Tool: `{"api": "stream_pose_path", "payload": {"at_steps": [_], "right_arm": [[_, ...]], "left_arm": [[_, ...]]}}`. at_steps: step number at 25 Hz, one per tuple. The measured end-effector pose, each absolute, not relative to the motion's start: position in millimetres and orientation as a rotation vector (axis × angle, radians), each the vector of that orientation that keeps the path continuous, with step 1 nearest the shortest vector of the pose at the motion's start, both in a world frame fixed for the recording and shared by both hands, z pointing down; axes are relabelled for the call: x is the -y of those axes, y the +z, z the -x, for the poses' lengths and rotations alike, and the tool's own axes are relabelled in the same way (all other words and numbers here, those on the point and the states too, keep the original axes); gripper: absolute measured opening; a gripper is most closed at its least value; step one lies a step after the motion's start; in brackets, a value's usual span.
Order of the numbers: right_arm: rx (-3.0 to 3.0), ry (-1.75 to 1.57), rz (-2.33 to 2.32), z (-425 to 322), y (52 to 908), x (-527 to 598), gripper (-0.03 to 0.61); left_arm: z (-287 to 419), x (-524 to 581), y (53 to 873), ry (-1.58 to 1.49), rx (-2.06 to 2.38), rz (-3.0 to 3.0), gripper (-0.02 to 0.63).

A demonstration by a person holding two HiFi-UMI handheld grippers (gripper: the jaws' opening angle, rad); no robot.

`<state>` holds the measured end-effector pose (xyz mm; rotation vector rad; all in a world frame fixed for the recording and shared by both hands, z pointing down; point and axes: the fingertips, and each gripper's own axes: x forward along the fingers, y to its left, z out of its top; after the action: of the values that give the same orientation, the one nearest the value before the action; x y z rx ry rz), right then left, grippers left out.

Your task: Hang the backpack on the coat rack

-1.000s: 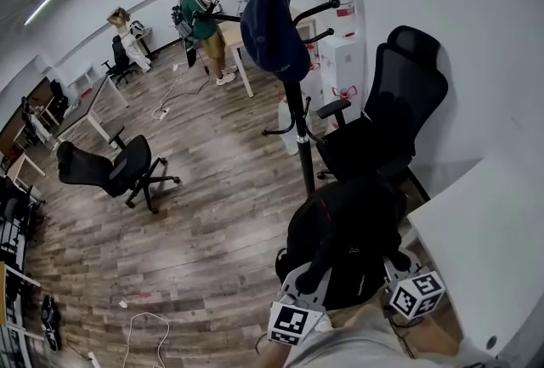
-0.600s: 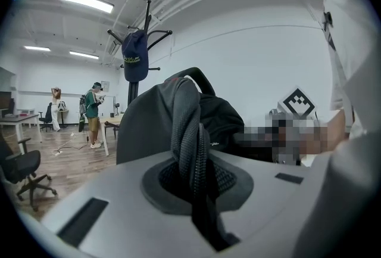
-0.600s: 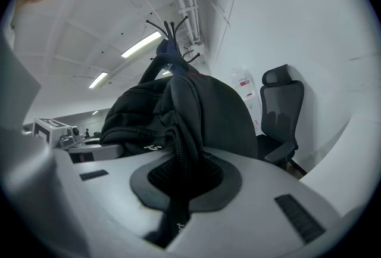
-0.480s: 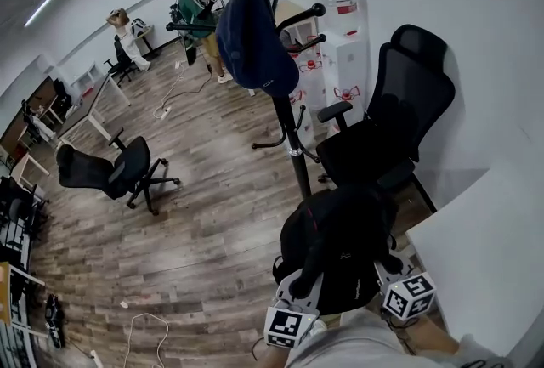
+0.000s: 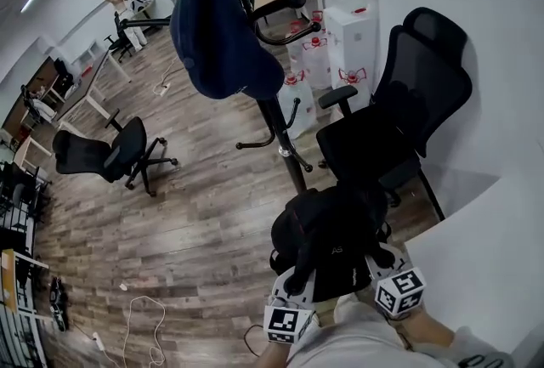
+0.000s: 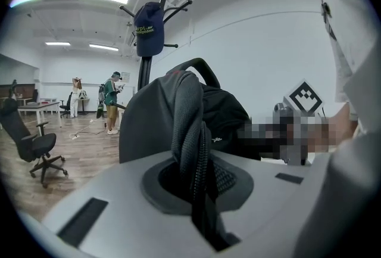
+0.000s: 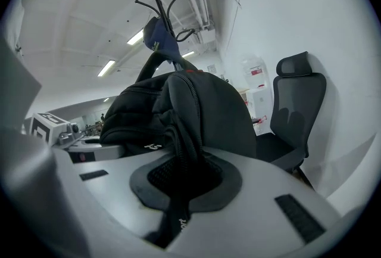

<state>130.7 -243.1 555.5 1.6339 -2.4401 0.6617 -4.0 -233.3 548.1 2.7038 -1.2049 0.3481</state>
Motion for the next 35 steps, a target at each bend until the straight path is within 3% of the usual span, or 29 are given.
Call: {"api": "stream_pose_path", "payload": {"at_steps": [35], "right_arm": [[2.377,0.657,-1.332,-132,674,412,0.031]], "left_arm": [[0,378,673,0.472,1.601,-2.343,0.032]]}}
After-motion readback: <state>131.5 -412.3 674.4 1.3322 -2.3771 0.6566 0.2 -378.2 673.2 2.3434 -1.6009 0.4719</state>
